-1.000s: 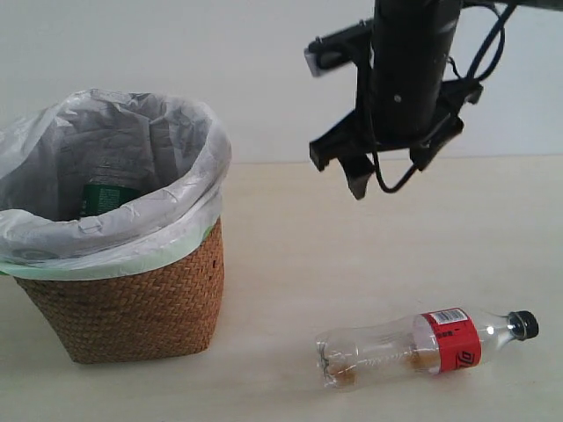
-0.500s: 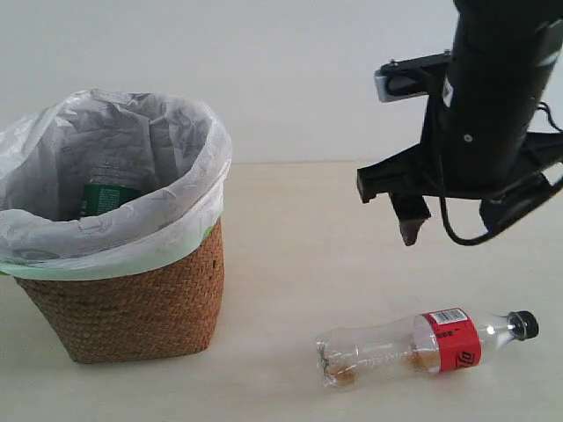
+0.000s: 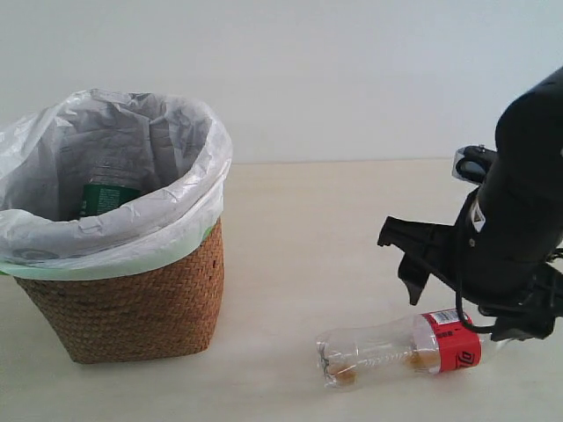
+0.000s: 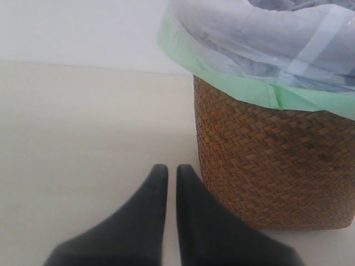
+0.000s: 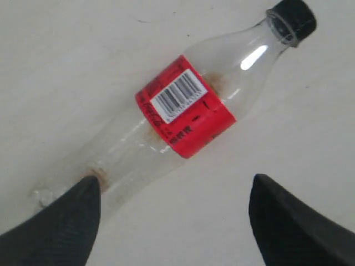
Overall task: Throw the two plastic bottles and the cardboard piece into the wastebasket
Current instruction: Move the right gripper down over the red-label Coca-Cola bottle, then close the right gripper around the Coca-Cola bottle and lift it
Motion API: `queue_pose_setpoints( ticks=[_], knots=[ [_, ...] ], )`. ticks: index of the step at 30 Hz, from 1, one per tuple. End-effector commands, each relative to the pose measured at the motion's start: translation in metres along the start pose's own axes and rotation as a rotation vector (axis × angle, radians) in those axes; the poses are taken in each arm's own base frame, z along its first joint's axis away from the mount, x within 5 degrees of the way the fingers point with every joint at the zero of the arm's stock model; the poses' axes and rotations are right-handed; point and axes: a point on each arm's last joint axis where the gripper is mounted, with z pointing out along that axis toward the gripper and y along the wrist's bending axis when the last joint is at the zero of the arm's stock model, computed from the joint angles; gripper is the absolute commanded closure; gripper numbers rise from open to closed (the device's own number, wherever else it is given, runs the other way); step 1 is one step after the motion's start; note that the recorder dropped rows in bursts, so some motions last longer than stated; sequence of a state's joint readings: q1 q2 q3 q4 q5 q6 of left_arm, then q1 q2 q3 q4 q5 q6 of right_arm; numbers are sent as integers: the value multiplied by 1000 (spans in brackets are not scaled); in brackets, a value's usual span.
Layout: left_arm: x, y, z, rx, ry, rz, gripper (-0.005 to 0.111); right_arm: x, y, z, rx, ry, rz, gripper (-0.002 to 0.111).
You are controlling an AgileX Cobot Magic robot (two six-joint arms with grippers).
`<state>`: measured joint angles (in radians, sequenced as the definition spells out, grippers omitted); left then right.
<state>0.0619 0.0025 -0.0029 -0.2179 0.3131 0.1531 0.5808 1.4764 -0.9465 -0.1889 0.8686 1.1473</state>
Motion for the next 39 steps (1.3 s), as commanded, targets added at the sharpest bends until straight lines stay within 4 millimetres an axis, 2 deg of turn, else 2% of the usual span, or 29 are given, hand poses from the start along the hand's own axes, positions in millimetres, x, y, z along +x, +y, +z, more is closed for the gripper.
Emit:
queue_pose_setpoints(
  ticks=[1,7,10,14,17,25,30,34,39],
  knots=[
    [1,0,0,-4,-2,-8,101,0,5,8,-109,-40,63,42],
    [1,0,0,-4,-2,-8,101,-2,6,11,-144,-80,38,42],
    [1,0,0,-4,-2,-8,101,-6,-2,11,-54,-124,-23,41],
    [1,0,0,-4,-2,-8,101,-12,-23,10,170,-202,65,22],
    [1,0,0,-4,-2,-8,101,-14,-27,8,208,-228,54,11],
    [1,0,0,-4,-2,-8,101,-7,2,18,-85,-135,87,11],
    [1,0,0,-4,-2,-8,101,-4,4,34,-42,-93,98,11],
    [1,0,0,-4,-2,-8,101,-4,5,34,-48,-94,96,11],
    [1,0,0,-4,-2,-8,101,-11,-10,34,33,-46,51,11]
  ],
)
